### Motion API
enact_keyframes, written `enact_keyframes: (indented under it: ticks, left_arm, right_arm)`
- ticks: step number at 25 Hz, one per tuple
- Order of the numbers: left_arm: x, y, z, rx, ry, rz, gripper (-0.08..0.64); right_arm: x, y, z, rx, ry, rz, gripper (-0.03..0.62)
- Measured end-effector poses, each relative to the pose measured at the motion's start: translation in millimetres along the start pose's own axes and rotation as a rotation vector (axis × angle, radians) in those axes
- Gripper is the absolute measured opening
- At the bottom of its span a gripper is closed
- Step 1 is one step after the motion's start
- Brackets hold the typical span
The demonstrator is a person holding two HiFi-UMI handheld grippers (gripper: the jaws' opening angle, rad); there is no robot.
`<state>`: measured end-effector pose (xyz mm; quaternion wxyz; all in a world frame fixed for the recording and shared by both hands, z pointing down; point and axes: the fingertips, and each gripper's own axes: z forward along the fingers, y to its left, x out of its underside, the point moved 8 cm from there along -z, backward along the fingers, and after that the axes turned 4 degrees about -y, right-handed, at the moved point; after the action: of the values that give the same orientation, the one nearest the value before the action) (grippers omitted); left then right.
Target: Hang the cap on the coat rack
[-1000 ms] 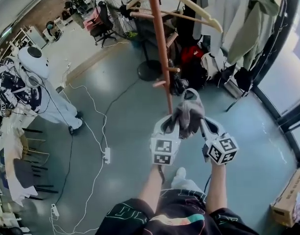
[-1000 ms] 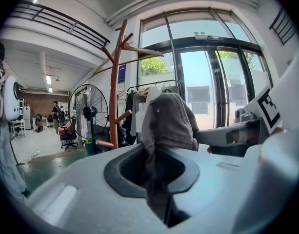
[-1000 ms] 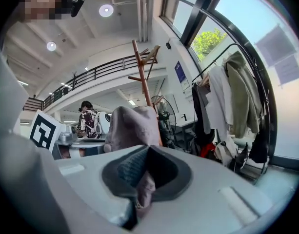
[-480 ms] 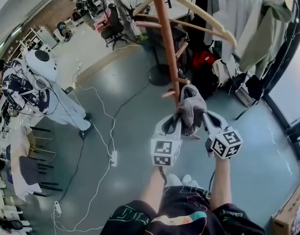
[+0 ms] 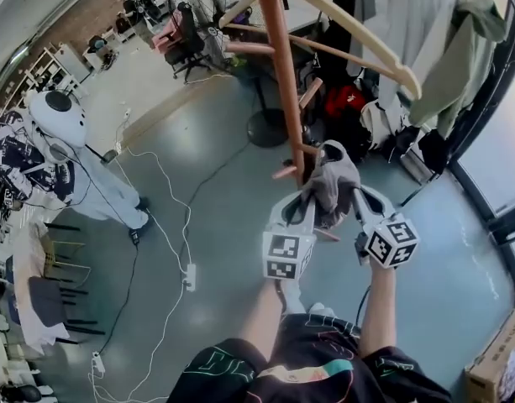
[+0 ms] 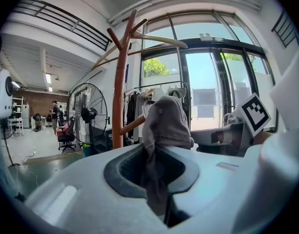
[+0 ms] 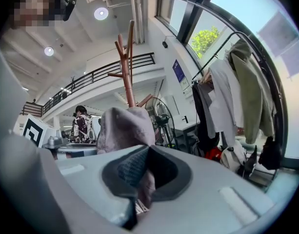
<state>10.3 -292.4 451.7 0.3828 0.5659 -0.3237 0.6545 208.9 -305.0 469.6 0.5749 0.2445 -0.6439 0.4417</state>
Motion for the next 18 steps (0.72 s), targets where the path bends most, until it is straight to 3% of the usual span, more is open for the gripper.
enact_keyframes:
  ticks: [4, 12, 18]
  left_arm:
    - [-2.4, 2.0, 19.6, 0.031, 0.006, 0.006, 0.051]
    - [20.7, 23.4, 32.4, -0.008, 0.061, 0.004, 0.051]
    - [11.4, 31.7, 26.5, -0.001, -0.011, 0.074, 0.051]
  right_arm:
    - [-4.8, -4.0, 10.0, -0.005, -0.001, -0.003, 0.008]
    - [25.6, -14.2, 36.2, -0.006, 0.062, 0.051, 0.008]
    - [26.7, -8.7, 48.7, -0.018, 0.005, 0.08, 0.008]
